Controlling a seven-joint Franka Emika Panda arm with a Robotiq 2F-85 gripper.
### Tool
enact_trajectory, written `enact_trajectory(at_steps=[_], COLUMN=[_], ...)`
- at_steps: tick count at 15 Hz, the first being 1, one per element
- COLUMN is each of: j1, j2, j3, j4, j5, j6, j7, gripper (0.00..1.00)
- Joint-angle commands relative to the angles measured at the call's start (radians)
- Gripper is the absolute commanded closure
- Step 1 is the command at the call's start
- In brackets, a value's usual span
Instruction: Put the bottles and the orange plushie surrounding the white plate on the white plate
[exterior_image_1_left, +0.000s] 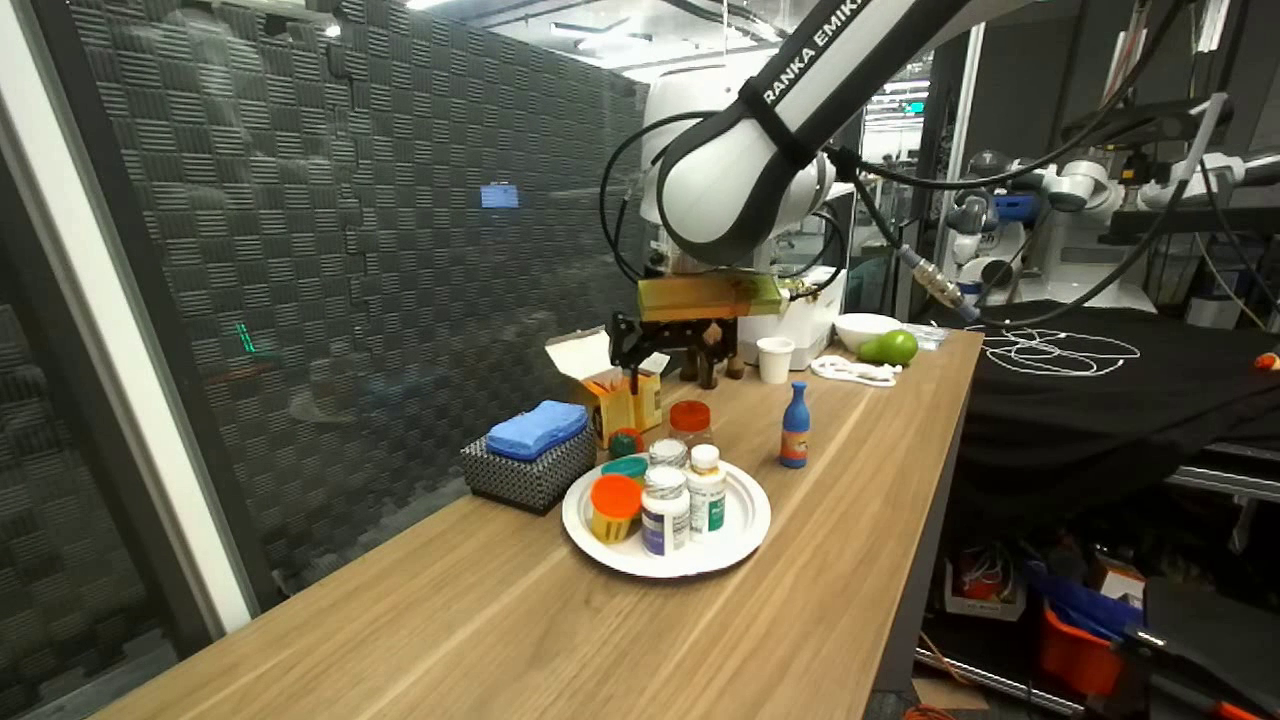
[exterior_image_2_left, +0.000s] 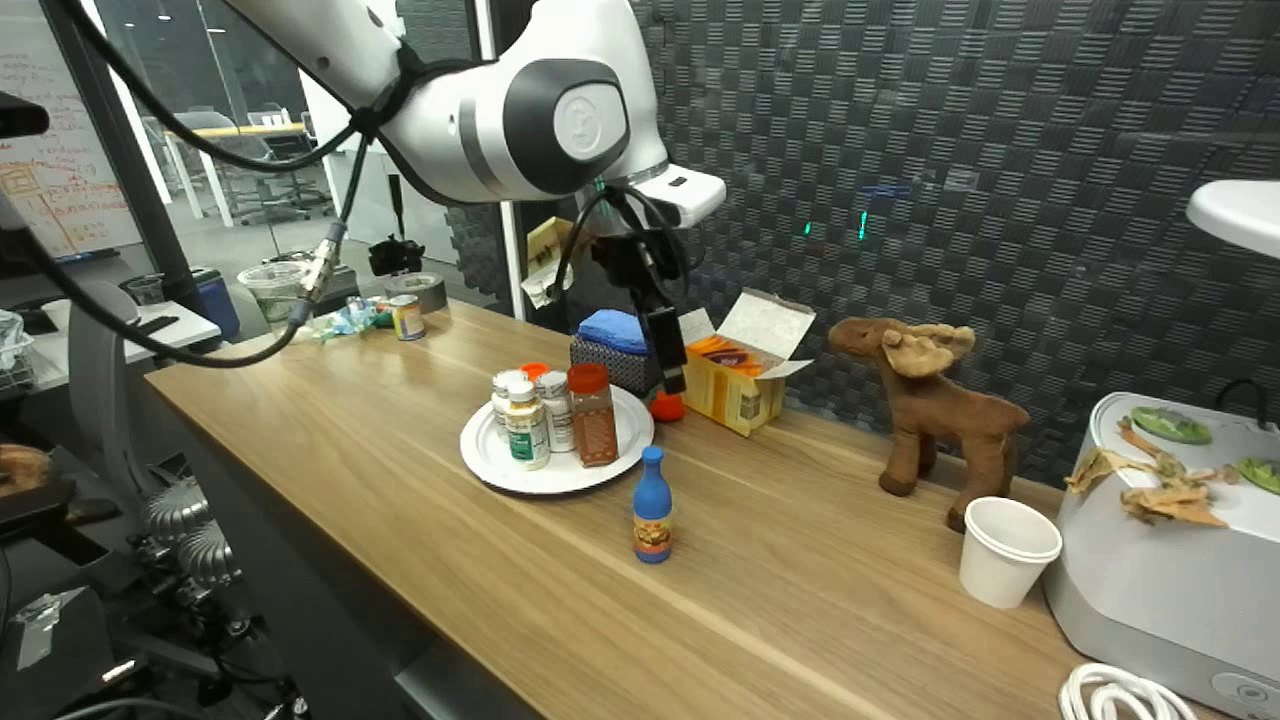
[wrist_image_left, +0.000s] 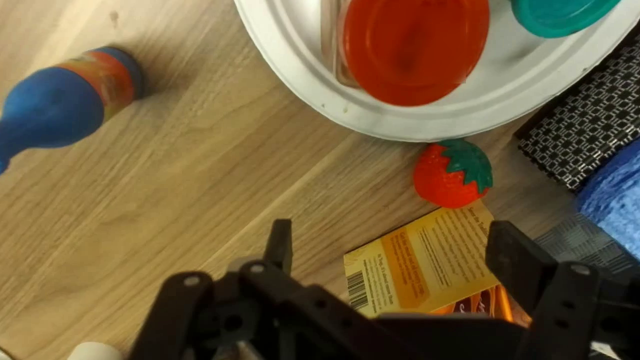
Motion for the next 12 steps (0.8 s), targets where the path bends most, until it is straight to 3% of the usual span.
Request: enact_trajectory(at_steps=[1,12], j1=[0.015,0.017], j2=[0.071,0.178], j3=[-0.016,-0.007], j4=[0.082,0.195], j5=[0.041,0.131], j6=[-0.007,-0.027], j7=[0.012,-0.002], gripper=[0.0,0.0])
